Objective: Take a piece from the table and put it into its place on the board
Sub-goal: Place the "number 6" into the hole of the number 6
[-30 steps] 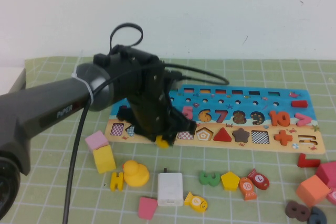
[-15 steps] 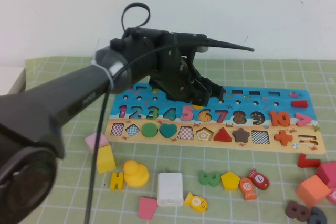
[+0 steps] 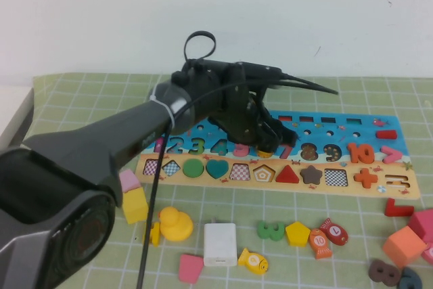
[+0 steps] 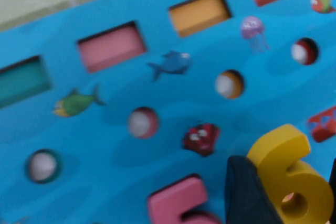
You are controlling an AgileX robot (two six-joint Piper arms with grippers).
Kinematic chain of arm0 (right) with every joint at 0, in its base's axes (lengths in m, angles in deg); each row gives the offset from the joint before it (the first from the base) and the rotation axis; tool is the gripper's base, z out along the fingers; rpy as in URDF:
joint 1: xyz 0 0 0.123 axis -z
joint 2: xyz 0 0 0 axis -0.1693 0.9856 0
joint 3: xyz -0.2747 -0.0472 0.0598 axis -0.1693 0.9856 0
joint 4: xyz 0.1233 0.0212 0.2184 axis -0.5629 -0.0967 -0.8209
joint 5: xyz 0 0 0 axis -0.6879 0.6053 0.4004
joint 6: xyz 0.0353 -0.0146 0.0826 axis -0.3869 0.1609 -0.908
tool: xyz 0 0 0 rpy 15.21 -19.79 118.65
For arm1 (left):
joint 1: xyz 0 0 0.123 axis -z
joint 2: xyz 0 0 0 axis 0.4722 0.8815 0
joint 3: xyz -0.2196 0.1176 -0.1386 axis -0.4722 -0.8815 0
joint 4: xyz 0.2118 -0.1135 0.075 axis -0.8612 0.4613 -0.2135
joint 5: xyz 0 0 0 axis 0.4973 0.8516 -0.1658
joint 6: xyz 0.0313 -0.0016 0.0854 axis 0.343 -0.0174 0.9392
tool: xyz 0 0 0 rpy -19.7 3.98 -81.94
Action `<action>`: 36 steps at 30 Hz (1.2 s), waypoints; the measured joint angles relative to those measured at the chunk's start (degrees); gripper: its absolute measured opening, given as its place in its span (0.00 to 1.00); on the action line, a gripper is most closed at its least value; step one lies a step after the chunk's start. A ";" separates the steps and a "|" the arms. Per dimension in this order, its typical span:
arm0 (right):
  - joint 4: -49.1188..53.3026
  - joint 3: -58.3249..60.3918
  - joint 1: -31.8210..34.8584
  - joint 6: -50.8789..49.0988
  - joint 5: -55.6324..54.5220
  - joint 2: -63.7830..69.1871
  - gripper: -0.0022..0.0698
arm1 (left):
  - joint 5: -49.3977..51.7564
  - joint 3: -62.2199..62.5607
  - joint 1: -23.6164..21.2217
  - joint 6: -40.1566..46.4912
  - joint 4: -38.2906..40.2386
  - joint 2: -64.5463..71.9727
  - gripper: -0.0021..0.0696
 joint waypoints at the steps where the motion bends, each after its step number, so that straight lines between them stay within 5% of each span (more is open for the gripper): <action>1: 0.00 0.00 0.00 0.00 0.00 0.00 0.04 | 0.00 0.00 0.42 0.25 0.00 0.00 0.42; 36: 0.00 0.00 0.00 0.00 0.00 0.00 0.04 | 0.43 0.04 1.82 -3.41 -7.04 0.13 0.42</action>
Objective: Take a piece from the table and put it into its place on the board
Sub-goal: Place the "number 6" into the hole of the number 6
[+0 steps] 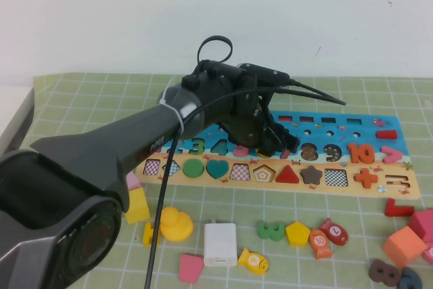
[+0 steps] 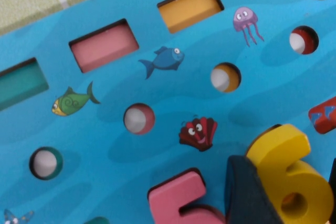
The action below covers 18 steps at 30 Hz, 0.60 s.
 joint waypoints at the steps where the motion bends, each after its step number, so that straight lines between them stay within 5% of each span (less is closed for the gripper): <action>1: 0.00 0.00 0.00 0.00 0.00 0.00 0.04 | 0.09 0.00 0.00 0.00 0.00 0.00 0.41; 13: 0.00 0.00 0.00 0.00 0.00 0.00 0.04 | 0.46 0.09 0.00 -0.42 0.32 0.00 0.42; 18: 0.00 0.00 0.00 0.00 0.00 0.00 0.04 | 0.66 0.09 0.00 -0.51 0.41 0.00 0.52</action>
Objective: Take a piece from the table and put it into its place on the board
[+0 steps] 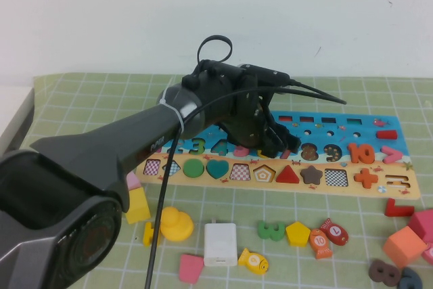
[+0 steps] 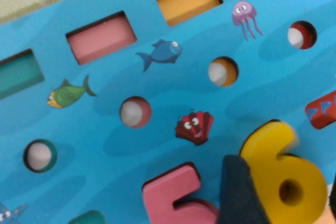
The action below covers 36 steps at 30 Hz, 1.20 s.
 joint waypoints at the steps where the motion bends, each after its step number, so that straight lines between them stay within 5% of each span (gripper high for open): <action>1: 0.00 0.00 0.00 0.00 0.00 0.00 0.04 | 0.00 0.04 0.00 0.00 0.00 0.00 0.54; 13: 0.00 0.00 0.00 0.00 0.00 0.00 0.04 | 5.26 7.84 0.00 -0.14 -1.26 0.61 0.57; 23: 0.00 0.00 0.00 0.00 0.00 0.00 0.04 | 16.79 16.28 0.00 1.68 -11.50 -2.92 0.09; 30: 0.00 0.00 0.00 0.00 0.00 0.00 0.04 | 24.38 17.06 0.00 2.19 -24.63 -15.33 0.03; 36: 0.00 0.00 0.00 0.00 0.00 0.00 0.04 | 24.98 13.77 0.00 2.19 -26.33 -32.48 0.03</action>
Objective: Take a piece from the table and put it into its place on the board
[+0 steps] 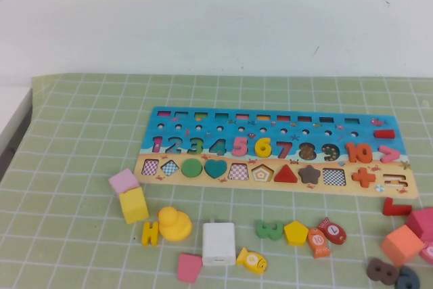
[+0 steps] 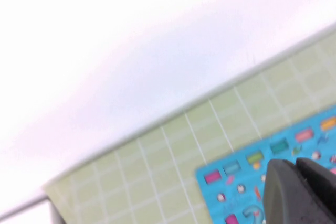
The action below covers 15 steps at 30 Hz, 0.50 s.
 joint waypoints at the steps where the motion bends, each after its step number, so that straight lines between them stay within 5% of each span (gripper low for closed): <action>1: 0.00 0.00 0.00 0.00 0.00 0.00 0.04 | -0.14 -0.93 0.00 0.00 0.00 -2.68 0.03; 8: 0.00 0.00 0.00 0.00 0.00 0.00 0.04 | -4.82 -11.86 0.00 0.00 0.00 -27.36 0.03; 15: 0.00 0.00 0.00 0.00 0.00 0.00 0.04 | -19.57 -39.46 0.00 -7.24 -4.58 -57.45 0.03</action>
